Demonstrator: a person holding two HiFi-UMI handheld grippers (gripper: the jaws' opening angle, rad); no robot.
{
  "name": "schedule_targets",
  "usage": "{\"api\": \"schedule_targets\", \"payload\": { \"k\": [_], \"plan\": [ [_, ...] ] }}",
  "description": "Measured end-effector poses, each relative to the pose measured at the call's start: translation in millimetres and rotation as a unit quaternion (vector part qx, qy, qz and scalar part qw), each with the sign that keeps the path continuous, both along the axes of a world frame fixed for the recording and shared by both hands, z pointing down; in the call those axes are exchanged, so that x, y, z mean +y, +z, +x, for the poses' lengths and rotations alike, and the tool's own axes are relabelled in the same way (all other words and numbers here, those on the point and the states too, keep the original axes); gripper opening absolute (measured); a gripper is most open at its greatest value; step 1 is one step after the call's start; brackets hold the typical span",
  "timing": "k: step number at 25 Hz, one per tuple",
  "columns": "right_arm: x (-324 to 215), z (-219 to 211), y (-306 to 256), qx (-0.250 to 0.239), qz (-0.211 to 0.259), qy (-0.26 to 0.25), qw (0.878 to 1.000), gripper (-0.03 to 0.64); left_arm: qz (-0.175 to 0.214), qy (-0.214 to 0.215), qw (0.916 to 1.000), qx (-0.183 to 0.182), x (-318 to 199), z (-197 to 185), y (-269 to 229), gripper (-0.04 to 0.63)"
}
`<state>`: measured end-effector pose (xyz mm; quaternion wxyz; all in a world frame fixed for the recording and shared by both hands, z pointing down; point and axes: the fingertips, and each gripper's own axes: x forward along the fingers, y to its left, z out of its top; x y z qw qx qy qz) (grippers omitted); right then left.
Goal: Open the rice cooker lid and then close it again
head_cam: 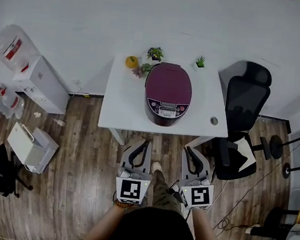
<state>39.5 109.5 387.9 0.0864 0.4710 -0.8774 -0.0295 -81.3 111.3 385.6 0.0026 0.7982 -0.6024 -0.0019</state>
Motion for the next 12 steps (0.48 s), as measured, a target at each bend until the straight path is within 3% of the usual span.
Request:
{"api": "schedule_targets", "payload": {
  "k": [12],
  "plan": [
    [-59.8,20.6,4.7,-0.003,-0.005,0.003,1.000,0.031,-0.008,-0.014,0.9998,-0.014,-46.8,1.1,0.5,0.025]
  ]
}}
